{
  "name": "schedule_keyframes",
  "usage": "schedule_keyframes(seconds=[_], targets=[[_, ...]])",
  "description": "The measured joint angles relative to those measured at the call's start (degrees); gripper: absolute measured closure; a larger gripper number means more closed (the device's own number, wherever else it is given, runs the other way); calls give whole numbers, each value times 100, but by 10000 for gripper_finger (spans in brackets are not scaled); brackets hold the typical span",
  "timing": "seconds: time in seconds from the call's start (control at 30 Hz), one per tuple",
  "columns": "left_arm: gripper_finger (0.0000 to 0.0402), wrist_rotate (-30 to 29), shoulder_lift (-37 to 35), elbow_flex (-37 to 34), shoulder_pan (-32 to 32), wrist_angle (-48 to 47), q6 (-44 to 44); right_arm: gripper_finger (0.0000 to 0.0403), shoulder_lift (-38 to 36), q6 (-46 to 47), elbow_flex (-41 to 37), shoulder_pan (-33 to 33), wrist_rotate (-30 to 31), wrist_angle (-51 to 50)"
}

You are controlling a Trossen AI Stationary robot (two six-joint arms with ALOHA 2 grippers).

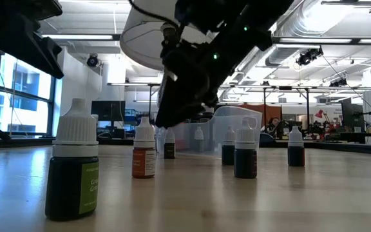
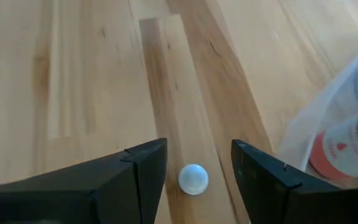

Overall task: Pick & Place food coloring
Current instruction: Put the top small black food coloring bottle into the transparent bin

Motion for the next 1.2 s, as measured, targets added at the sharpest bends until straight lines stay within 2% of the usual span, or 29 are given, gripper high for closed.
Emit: schedule_keyframes(seconds=[0.23, 0.43, 0.67, 0.83, 0.93, 1.03, 1.2], targets=[[260, 94, 2, 0, 0, -4, -6, 231, 198, 179, 0, -115, -503, -34], [260, 107, 4, 0, 0, -4, -17, 239, 201, 179, -2, -113, -507, -151], [260, 104, 4, 0, 0, -4, -17, 299, 201, 179, -4, -116, -438, -170], [260, 102, 4, 0, 0, -4, -17, 347, 89, 180, -9, -116, -663, -190], [260, 102, 3, 0, 0, -4, -17, 352, -276, 178, -12, -116, -713, -255], [260, 100, 4, 0, 0, -2, -17, 352, -794, 15, -11, -111, -360, -629], [260, 100, 4, 0, 0, 0, -17, 343, -1426, -45, -88, -206, 1216, -1412]])
